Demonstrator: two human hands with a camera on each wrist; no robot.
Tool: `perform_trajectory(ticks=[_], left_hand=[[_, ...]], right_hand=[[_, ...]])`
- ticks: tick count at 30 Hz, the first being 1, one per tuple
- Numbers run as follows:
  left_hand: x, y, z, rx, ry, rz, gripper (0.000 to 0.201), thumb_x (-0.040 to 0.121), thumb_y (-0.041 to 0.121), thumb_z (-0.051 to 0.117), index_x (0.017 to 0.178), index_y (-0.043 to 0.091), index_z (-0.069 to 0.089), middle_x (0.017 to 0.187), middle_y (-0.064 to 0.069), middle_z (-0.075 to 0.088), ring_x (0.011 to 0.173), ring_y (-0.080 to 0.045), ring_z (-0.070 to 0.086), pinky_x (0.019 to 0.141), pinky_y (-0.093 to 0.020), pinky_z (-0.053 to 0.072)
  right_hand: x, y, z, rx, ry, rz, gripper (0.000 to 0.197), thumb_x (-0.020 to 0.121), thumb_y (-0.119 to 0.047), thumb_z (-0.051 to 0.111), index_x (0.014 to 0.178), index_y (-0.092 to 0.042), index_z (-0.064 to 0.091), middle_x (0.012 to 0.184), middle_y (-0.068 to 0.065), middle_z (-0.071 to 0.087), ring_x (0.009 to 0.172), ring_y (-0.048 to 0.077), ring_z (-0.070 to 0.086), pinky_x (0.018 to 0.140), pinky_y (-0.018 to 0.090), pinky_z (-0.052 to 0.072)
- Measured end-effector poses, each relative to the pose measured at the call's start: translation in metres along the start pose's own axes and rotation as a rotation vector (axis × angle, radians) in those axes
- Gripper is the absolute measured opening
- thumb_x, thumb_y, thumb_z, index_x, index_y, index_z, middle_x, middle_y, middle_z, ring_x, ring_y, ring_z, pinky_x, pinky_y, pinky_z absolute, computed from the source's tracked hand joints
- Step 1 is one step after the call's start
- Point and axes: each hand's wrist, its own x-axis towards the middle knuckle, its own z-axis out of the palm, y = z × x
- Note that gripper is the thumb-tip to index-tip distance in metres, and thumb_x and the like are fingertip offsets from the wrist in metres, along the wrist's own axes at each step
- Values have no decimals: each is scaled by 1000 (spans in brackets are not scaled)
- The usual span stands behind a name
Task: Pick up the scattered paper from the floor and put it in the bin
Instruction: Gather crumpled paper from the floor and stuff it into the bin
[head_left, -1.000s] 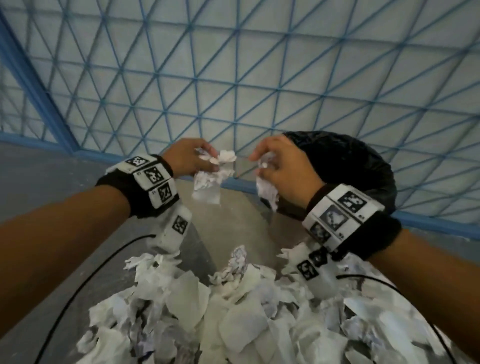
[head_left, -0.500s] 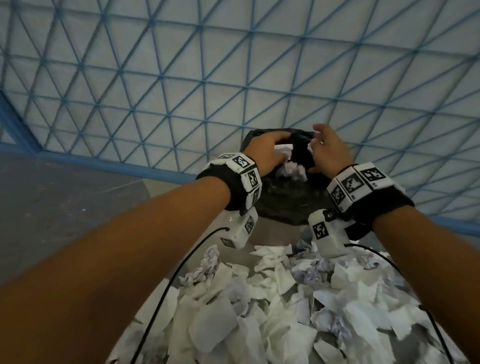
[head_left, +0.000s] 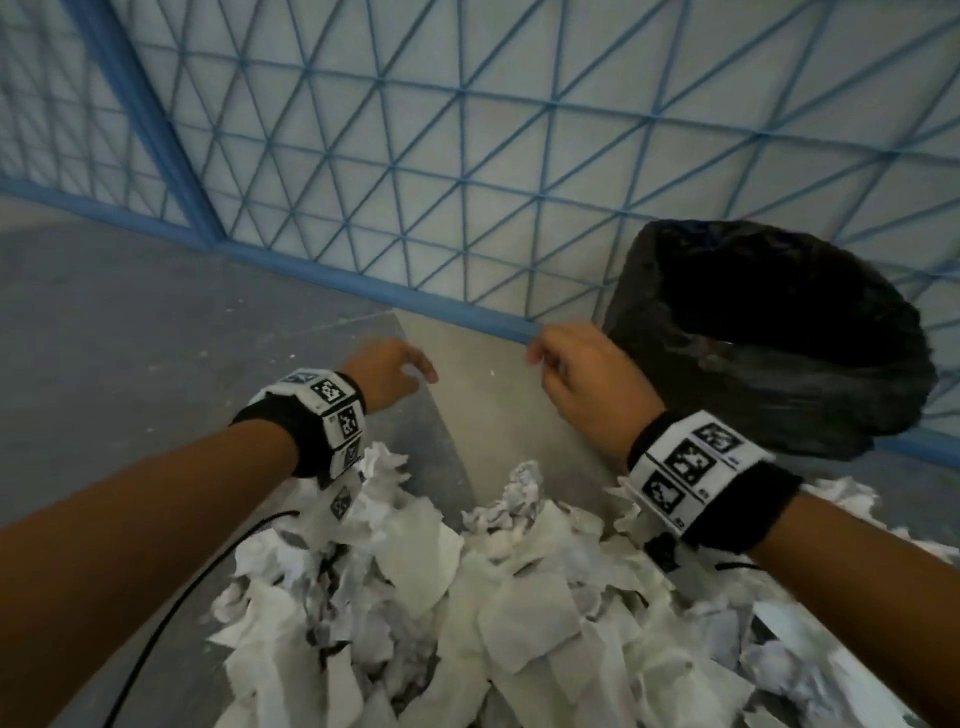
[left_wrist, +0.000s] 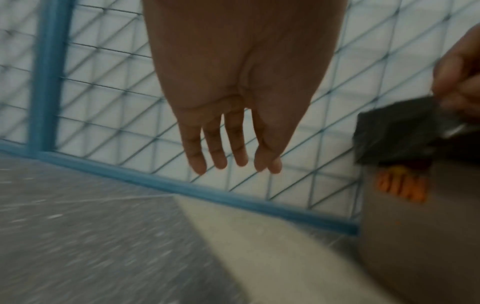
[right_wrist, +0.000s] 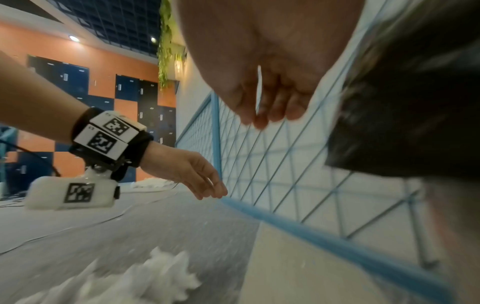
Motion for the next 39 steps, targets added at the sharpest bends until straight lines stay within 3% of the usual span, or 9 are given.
perform_trajectory(ticks=[4, 7, 11, 16, 20, 26, 30, 36, 39], left_hand=[[-14, -65, 34, 191, -261, -242, 50, 88, 22, 61, 136, 24, 47, 152, -17, 27, 141, -29, 27, 114, -35, 26], [-21, -87, 56, 193, -341, -312, 68, 87, 34, 60, 145, 33, 25, 158, -15, 2, 147, -31, 7, 119, -47, 18], [-27, -95, 85, 205, -357, -309, 59, 87, 34, 57, 141, 33, 32, 154, -11, 19, 141, -35, 25, 115, -47, 25], [-26, -90, 86, 11, -182, -298, 27, 85, 12, 62, 111, 10, 63, 123, -14, 59, 114, -29, 56, 93, -30, 44], [-26, -89, 67, -232, 10, -293, 18, 81, 7, 66, 99, 7, 67, 96, -5, 56, 90, -17, 51, 72, -20, 35], [-39, -96, 62, -222, 71, -338, 14, 81, -1, 59, 91, 4, 68, 108, -17, 68, 101, -29, 61, 76, -26, 41], [-49, -102, 67, -205, 15, -339, 21, 84, -1, 52, 85, 14, 66, 112, -17, 67, 100, -29, 61, 62, -13, 30], [-55, -96, 77, -29, -324, -314, 53, 78, 37, 71, 124, 16, 56, 140, -8, 46, 127, -25, 47, 102, -25, 37], [-57, -92, 87, 129, -394, -279, 61, 74, 27, 76, 128, 15, 48, 139, -11, 38, 126, -28, 45, 105, -32, 38]], right_hand=[[-7, 14, 72, -118, -552, 222, 31, 88, -9, 51, 118, -17, 55, 129, 13, 44, 122, 33, 39, 103, 37, 35], [-16, 25, 104, -164, -749, 316, 46, 87, -21, 57, 131, -29, 45, 148, 11, 22, 134, 35, 25, 110, 40, 31], [-25, 35, 135, -283, -915, 229, 43, 85, -23, 60, 127, -25, 50, 147, 11, 21, 133, 37, 23, 110, 44, 32], [-12, 35, 144, -234, -696, 182, 21, 86, -12, 53, 106, -7, 59, 123, 16, 48, 113, 32, 44, 93, 35, 42], [7, -5, 144, 144, -424, 203, 27, 83, -13, 59, 111, -10, 59, 114, 15, 53, 108, 31, 53, 90, 32, 42], [-8, -43, 181, -162, -871, -29, 60, 86, -37, 57, 140, -33, 31, 152, 9, 20, 138, 34, 24, 115, 44, 20], [-25, -31, 186, -256, -987, 31, 60, 83, -36, 62, 136, -34, 35, 154, 7, 13, 136, 40, 22, 112, 47, 26], [-26, -26, 159, -104, -779, 32, 33, 90, -8, 47, 123, -10, 50, 130, 17, 45, 115, 32, 52, 91, 34, 40], [-27, -22, 140, -16, -652, 96, 31, 87, -7, 49, 117, -9, 55, 126, 14, 49, 115, 29, 52, 91, 31, 39]])
